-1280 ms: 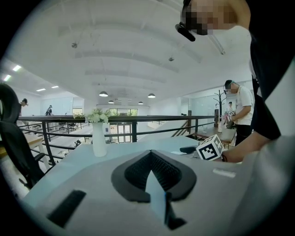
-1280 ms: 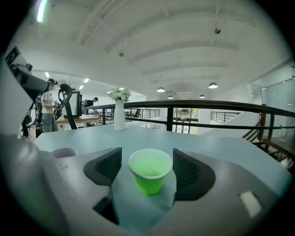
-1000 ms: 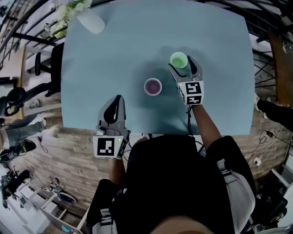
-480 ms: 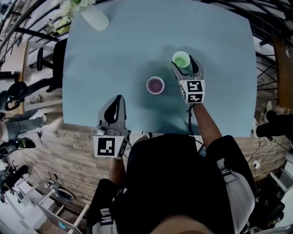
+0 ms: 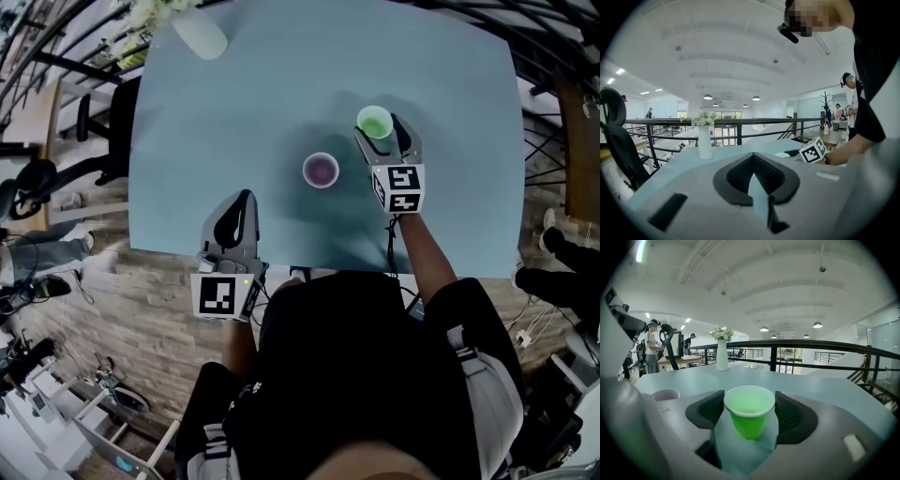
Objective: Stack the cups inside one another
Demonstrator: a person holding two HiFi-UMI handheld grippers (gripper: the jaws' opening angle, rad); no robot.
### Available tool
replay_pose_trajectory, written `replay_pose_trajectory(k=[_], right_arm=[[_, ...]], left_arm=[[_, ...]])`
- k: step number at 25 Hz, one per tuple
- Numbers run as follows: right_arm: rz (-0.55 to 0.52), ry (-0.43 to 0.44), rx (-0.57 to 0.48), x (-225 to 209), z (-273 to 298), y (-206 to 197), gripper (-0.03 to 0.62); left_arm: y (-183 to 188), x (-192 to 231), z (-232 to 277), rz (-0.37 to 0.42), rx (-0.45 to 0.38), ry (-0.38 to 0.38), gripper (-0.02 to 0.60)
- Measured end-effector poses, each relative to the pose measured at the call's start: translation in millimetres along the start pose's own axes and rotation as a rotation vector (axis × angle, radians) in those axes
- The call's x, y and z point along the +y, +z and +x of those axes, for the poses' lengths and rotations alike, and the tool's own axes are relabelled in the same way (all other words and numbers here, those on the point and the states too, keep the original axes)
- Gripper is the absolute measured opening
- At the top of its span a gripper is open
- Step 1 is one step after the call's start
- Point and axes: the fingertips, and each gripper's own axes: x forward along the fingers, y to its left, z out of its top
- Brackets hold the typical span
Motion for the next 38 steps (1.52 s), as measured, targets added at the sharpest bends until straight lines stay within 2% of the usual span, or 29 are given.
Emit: replay_pose_trajectory(k=[8, 25, 31, 38], right_arm=[[0.023, 0.001, -0.028, 14.5, -19.8, 16.4, 0.352], [0.018, 0.101, -0.111, 78.1, -54.8, 55.5, 0.352], [0.003, 0.120, -0.111, 97.6, -57.1, 59.6, 0.352], [-0.010, 0.141, -0.106, 121.1, -57.6, 59.6, 0.353]], left_arm=[[4.0, 2.3, -7.3, 0.001, -0.030, -0.022, -0.014], [11.6, 10.7, -38.0, -0.005, -0.085, -0.027, -0.014], [10.3, 25.4, -53.5, -0.108, -0.131, -0.031, -0.014], [2.7, 42.6, -64.5, -0.116, -0.132, -0.004, -0.012]])
